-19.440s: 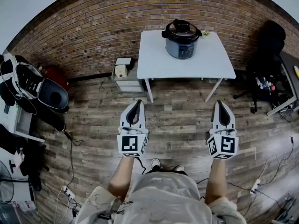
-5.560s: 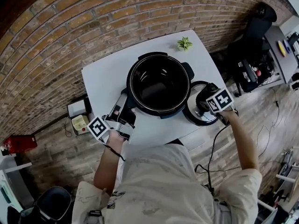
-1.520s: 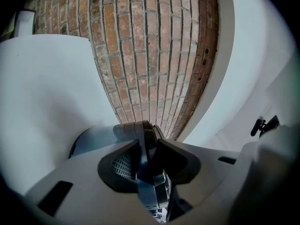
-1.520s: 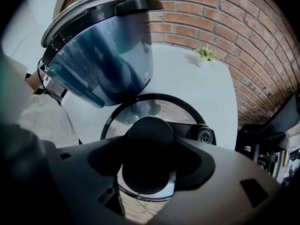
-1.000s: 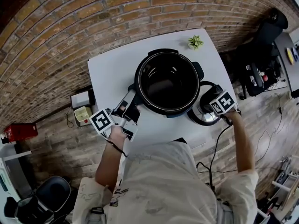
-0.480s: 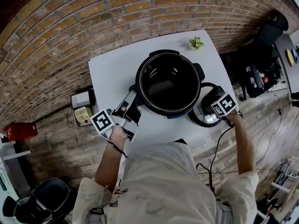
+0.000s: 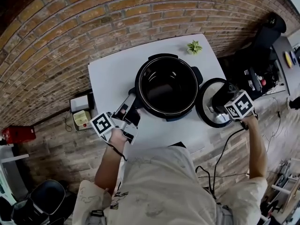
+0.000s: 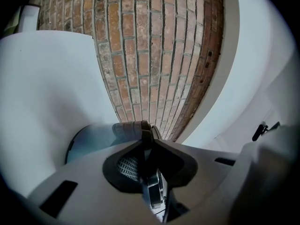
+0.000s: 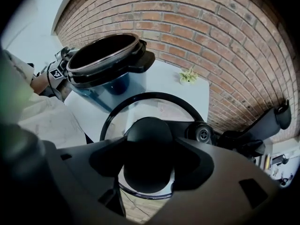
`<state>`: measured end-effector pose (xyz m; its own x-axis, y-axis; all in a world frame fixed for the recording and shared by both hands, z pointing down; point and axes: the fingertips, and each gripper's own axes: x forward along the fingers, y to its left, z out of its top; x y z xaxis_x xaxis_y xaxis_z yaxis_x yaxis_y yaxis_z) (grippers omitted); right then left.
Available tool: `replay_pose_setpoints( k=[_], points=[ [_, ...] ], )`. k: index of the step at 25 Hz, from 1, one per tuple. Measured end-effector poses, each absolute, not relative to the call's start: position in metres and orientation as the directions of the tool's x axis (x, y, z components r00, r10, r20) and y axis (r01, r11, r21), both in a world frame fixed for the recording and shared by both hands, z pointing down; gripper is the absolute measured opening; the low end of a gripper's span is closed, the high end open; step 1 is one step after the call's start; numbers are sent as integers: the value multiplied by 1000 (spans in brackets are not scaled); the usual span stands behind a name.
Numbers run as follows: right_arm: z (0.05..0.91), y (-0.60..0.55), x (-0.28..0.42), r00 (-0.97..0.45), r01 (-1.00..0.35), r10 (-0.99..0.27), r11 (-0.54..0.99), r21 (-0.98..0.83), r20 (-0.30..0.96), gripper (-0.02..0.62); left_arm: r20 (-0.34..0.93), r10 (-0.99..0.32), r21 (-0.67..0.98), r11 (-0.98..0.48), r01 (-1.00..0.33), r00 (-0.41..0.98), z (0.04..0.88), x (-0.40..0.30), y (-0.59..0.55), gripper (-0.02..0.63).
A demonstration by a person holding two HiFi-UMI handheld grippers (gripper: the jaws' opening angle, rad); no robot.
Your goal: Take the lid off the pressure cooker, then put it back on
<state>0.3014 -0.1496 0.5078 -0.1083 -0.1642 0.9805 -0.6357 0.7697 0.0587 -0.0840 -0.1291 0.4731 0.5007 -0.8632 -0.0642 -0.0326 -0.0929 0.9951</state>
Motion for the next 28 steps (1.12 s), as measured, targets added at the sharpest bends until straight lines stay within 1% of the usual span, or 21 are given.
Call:
replay_pose_setpoints(
  k=[7, 11, 14, 18, 22, 28],
  points=[
    [416, -167, 296, -115, -603, -253, 787, 135, 961, 301, -74, -866, 995, -100, -26, 495, 472, -85, -130, 74],
    [366, -181, 277, -142, -570, -355, 792, 217, 924, 299, -76, -866, 994, -102, -27, 493, 474, -86, -130, 74],
    [338, -185, 253, -190, -544, -376, 809, 221, 907, 299, -77, -866, 994, -103, -26, 494, 474, -85, -130, 74],
    [316, -184, 209, -272, -459, -340, 868, 189, 900, 299, -75, -867, 995, -98, -21, 492, 473, -85, -130, 72],
    [316, -182, 163, -337, -370, -290, 916, 157, 896, 299, -74, -866, 996, -93, -15, 494, 474, -85, -130, 71],
    [331, -168, 109, -342, -233, -162, 969, 84, 926, 299, -73, -867, 996, -86, -3, 494, 474, -85, -129, 69]
  ],
)
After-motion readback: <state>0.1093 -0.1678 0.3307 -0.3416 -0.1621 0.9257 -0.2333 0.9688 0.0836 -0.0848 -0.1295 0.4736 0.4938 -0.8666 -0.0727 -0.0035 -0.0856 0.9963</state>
